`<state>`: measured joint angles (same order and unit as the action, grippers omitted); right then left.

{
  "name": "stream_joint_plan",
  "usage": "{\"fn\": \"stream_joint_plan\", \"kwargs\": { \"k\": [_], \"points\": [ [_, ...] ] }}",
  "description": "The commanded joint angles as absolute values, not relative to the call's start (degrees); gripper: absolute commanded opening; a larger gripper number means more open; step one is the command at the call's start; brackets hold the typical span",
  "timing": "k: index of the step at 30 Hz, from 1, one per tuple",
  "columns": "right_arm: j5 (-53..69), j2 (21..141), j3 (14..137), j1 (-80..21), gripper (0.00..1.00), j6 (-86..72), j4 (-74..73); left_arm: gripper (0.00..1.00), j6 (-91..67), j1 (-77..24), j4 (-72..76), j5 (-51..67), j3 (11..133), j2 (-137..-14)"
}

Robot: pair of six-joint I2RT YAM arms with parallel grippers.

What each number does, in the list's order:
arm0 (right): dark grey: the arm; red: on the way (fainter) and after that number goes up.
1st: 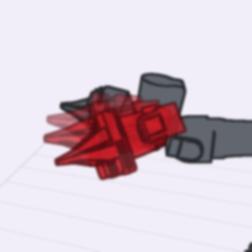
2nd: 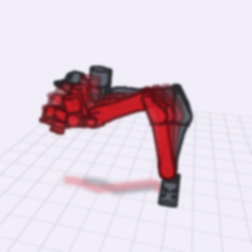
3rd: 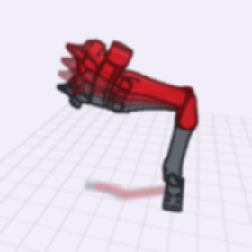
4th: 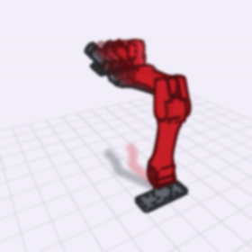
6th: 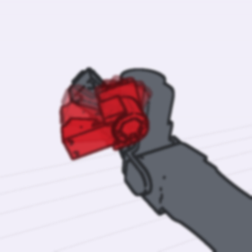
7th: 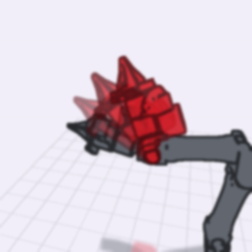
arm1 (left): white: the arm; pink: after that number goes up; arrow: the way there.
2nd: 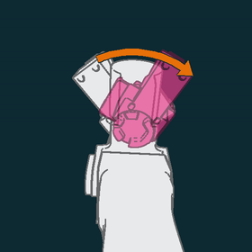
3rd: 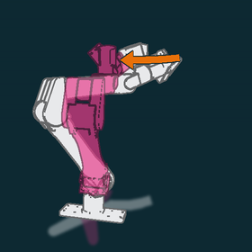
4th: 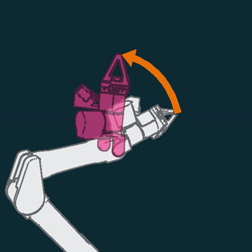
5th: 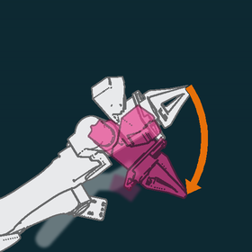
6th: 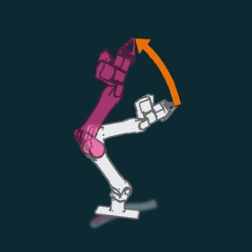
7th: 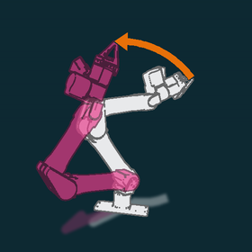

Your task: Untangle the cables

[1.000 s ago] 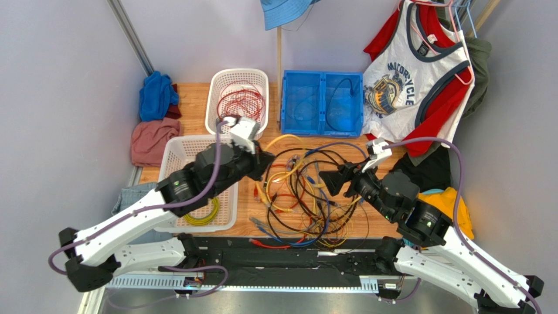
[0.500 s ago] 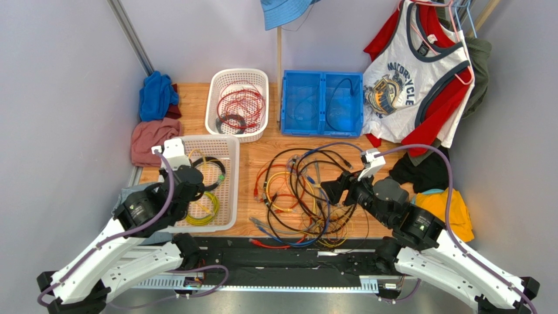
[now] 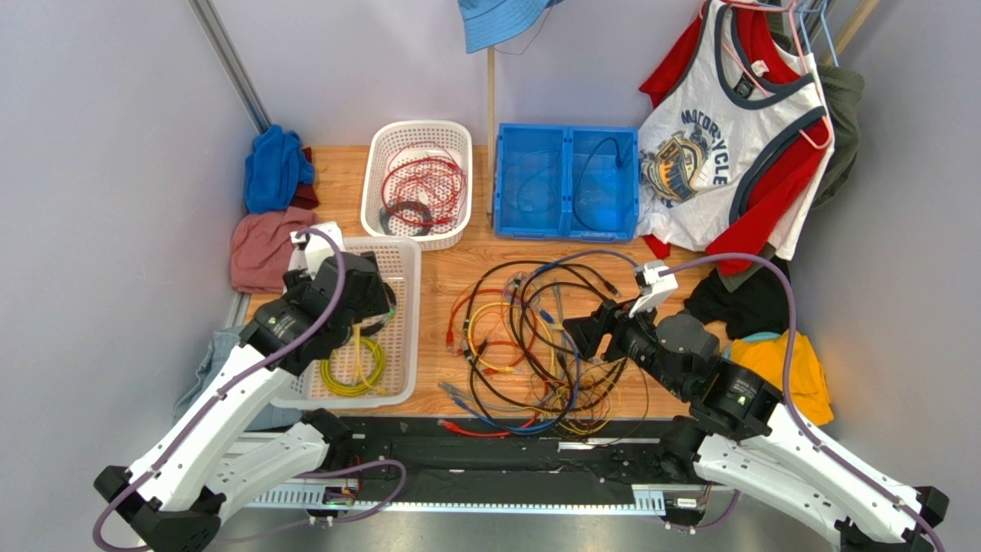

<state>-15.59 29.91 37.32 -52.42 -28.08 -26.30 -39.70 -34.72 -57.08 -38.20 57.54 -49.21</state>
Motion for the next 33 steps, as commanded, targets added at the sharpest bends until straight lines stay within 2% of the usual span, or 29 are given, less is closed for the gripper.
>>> {"fn": "stream_joint_plan", "kwargs": {
  "k": [1, 6, 12, 17, 20, 23, 24, 28, 33],
  "points": [
    [-19.8, 31.1, 37.4, -52.3, 0.66, -30.3, -25.0, 0.99, -36.9, -34.4, -50.6, -29.3, 61.1, -46.2],
    [-23.7, 40.5, 38.1, -52.3, 0.72, -33.4, -26.4, 0.99, -39.9, -36.4, -39.7, -16.4, 56.4, -46.2],
    [-30.6, 46.9, 38.1, -52.3, 0.74, -35.2, -28.7, 0.99, -41.8, -52.2, -29.7, -25.3, 53.9, -50.8],
    [-39.2, 43.8, 38.5, -52.1, 0.74, -40.8, -34.2, 0.99, -42.4, -59.9, -21.0, -26.4, 52.2, -55.4],
    [-43.2, 39.5, 39.4, -52.2, 0.76, -41.5, -37.1, 0.99, -43.1, -61.1, -19.2, -25.8, 51.0, -57.7],
    [-47.2, 39.1, 43.1, -52.1, 0.89, -43.8, -45.7, 0.99, -44.4, -61.2, -16.6, -24.6, 48.6, -58.5],
    [-48.0, 39.4, 44.5, -51.9, 0.97, -46.7, -48.5, 0.99, -44.8, -61.3, -16.1, -24.4, 47.3, -58.5],
    [-47.9, 39.6, 46.8, -51.9, 0.98, -56.5, -59.5, 0.99, -47.0, -61.6, -11.8, -25.0, 44.0, -58.6],
    [-44.2, 39.0, 42.7, -51.9, 0.96, -62.5, -60.2, 0.99, -49.2, -61.7, -9.0, -23.9, 41.7, -59.7]
  ]
}}
